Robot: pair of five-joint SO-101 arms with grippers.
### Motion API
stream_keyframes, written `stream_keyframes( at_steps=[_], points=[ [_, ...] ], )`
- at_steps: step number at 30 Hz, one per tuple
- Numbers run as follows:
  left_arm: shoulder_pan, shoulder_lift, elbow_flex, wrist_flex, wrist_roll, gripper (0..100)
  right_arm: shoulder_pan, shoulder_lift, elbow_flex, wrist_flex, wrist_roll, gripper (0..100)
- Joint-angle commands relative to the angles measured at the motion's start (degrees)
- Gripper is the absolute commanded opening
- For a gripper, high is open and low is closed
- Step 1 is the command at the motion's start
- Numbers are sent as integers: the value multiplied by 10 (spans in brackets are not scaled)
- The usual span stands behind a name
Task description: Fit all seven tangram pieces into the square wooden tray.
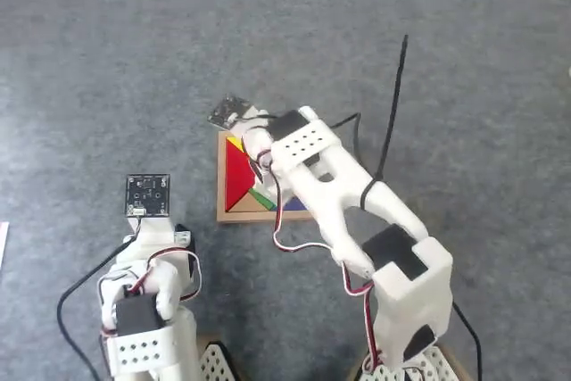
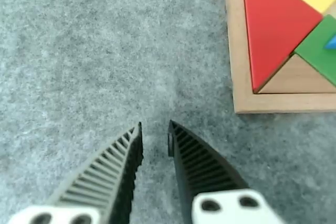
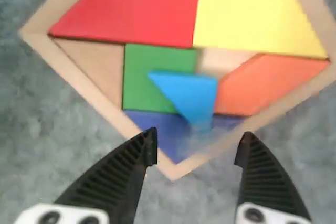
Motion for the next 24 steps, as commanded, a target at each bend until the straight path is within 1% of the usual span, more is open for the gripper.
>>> stream_keyframes(
  at_steps=[1,3,7,12,13,15,21,24],
  points=[
    [2,-11,-7,2,0,81,10,-32,4,-38,23,260],
    [2,-11,-7,2,0,81,19,-32,12,-58,25,259],
    [2,-11,-7,2,0,81,47,-33,24,-66,58,246],
    [2,-11,-7,2,0,81,104,-34,24,-65,72,87],
    [2,-11,-7,2,0,81,115,-34,24,-65,77,69],
    [2,-11,-7,2,0,81,132,-36,24,-60,98,76],
    [2,-11,-7,2,0,81,175,-39,16,-58,103,76],
    [2,-11,-7,2,0,81,219,-35,-8,-67,101,79]
  ],
)
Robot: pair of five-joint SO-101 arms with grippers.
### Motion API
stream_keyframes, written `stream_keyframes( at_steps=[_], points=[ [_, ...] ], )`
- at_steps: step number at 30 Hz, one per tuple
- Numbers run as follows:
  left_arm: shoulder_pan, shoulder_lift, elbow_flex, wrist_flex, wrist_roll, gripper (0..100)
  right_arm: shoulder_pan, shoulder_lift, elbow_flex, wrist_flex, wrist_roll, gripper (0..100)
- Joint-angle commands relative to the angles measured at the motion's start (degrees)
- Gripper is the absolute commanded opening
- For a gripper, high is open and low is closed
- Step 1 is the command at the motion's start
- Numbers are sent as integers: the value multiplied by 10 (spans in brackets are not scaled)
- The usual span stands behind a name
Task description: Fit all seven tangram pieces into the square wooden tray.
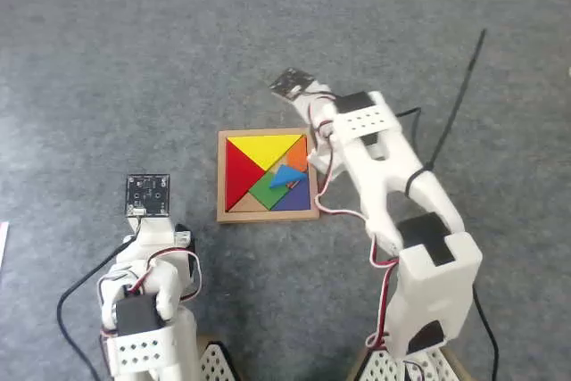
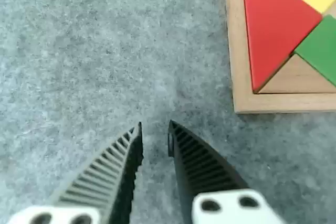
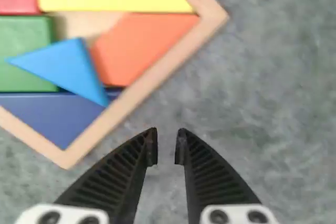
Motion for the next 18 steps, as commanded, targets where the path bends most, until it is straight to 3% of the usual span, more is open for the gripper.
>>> stream_keyframes(
  at_steps=[1,3,5,8,10,14,18],
  points=[
    [2,-11,-7,2,0,81,62,-35,-40,-19,-1,83],
    [2,-11,-7,2,0,81,96,-40,-40,-51,-43,130],
    [2,-11,-7,2,0,81,109,-40,-42,-73,-76,239],
    [2,-11,-7,2,0,81,97,-61,-39,-59,-80,428],
    [2,-11,-7,2,0,81,85,-95,-34,-49,-84,496],
    [2,-11,-7,2,0,81,33,-201,21,-44,-66,507],
    [2,-11,-7,2,0,81,-85,-313,141,-38,-2,441]
  ],
)
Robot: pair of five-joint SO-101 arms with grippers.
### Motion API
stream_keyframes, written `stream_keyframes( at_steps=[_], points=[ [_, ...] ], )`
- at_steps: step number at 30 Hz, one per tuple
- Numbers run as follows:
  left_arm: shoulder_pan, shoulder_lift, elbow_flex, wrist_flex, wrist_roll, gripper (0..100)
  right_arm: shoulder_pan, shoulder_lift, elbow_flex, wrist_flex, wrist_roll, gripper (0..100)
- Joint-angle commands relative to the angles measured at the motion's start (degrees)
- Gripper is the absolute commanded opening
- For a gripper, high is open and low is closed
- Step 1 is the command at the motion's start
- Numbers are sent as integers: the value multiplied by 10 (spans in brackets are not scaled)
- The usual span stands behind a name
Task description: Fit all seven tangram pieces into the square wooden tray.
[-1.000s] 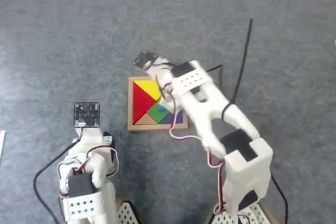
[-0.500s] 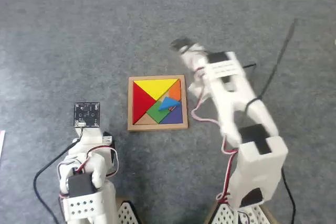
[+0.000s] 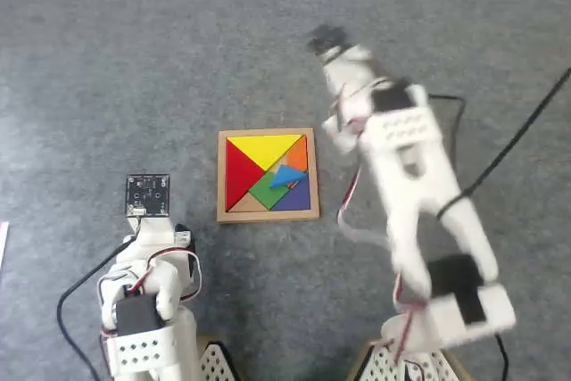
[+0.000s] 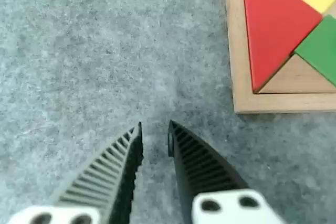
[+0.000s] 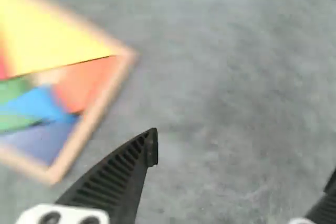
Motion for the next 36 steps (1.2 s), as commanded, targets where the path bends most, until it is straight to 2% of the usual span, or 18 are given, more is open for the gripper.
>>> stream_keyframes(
  at_steps=[1,5,8,10,20,30,36],
  points=[
    [2,-11,-7,2,0,81,-100,-124,83,-4,45,408],
    [2,-11,-7,2,0,81,-129,-165,143,-45,52,225],
    [2,-11,-7,2,0,81,-125,-136,156,-68,52,65],
    [2,-11,-7,2,0,81,-126,-100,156,-79,55,12],
    [2,-11,-7,2,0,81,-125,79,92,-103,54,33],
    [2,-11,-7,2,0,81,-78,126,36,-104,51,35],
    [2,-11,-7,2,0,81,-73,131,51,-191,-28,34]
  ],
)
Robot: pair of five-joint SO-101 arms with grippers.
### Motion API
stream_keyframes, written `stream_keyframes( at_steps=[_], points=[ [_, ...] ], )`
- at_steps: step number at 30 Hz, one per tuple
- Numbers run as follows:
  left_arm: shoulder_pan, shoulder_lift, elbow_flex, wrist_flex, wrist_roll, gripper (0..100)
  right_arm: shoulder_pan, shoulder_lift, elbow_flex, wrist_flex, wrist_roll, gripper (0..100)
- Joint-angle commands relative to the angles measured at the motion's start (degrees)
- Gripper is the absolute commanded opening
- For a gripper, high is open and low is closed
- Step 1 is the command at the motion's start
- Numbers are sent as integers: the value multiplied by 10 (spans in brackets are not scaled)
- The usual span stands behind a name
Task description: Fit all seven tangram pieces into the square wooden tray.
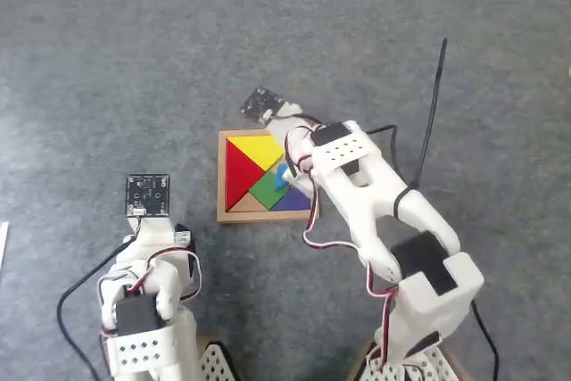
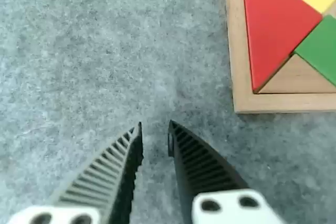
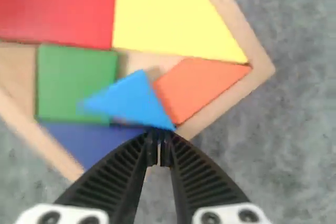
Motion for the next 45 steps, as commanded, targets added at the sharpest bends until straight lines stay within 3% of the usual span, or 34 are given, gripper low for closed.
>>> stream_keyframes(
  at_steps=[1,6,11,17,21,28,40,45],
  points=[
    [2,-11,-7,2,0,81,12,-5,-10,-67,-43,34],
    [2,-11,-7,2,0,81,12,-7,29,-152,-53,33],
    [2,-11,-7,2,0,81,8,-15,37,-154,-53,33],
    [2,-11,-7,2,0,81,8,-116,40,-56,-56,33],
    [2,-11,-7,2,0,81,-5,-157,40,4,-97,33],
    [2,-11,-7,2,0,81,-58,-83,36,-6,-101,33],
    [2,-11,-7,2,0,81,-33,-21,36,-88,-98,33],
    [2,-11,-7,2,0,81,-26,-35,36,-75,-98,33]
  ],
)
